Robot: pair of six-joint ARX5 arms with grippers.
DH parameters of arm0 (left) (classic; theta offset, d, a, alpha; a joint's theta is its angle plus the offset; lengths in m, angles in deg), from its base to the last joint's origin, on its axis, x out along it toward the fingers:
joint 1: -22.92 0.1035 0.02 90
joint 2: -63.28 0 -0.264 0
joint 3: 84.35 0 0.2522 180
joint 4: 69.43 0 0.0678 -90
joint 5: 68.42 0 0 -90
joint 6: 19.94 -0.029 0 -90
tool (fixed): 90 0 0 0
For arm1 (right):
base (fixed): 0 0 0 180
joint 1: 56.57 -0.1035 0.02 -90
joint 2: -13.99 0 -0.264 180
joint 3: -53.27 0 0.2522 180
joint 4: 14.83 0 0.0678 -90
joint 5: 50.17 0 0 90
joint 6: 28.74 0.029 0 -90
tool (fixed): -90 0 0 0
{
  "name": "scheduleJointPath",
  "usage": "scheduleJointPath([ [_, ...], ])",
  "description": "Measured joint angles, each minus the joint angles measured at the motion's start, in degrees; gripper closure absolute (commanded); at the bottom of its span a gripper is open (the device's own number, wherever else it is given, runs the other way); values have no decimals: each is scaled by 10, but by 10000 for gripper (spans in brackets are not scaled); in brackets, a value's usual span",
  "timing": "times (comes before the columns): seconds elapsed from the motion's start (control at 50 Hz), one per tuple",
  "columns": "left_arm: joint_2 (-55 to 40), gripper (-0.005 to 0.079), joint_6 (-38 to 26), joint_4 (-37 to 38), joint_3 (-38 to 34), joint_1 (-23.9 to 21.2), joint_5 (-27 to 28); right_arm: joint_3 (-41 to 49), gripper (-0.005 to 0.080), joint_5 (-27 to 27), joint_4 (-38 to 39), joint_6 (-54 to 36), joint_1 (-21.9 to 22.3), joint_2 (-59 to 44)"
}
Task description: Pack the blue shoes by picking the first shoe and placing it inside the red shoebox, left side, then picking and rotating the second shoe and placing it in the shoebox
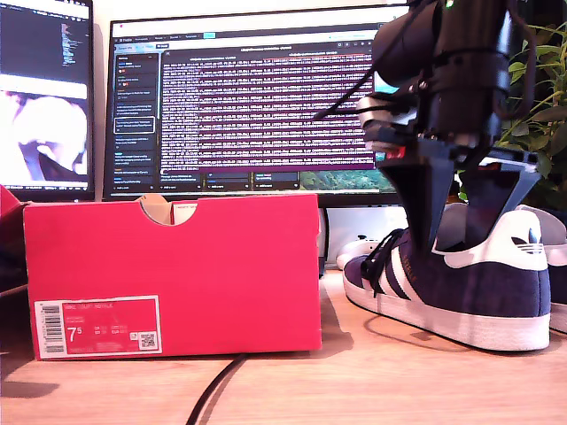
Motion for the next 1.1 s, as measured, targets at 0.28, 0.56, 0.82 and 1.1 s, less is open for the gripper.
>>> scheduleJointPath([
  [0.28, 0, 764, 0, 7, 0, 0, 0, -4, 549, -4, 1, -12, 0, -66],
  [0.56, 0, 764, 0, 1, 0, 0, 0, -4, 764, 0, 21, -12, -2, -66],
  [0.82, 0, 764, 0, -2, 0, 0, 0, -27, 764, 3, -3, 3, -7, -70],
  [1.1, 0, 764, -14, -1, 0, 0, 0, -151, 764, 5, -70, 35, -7, -80],
])
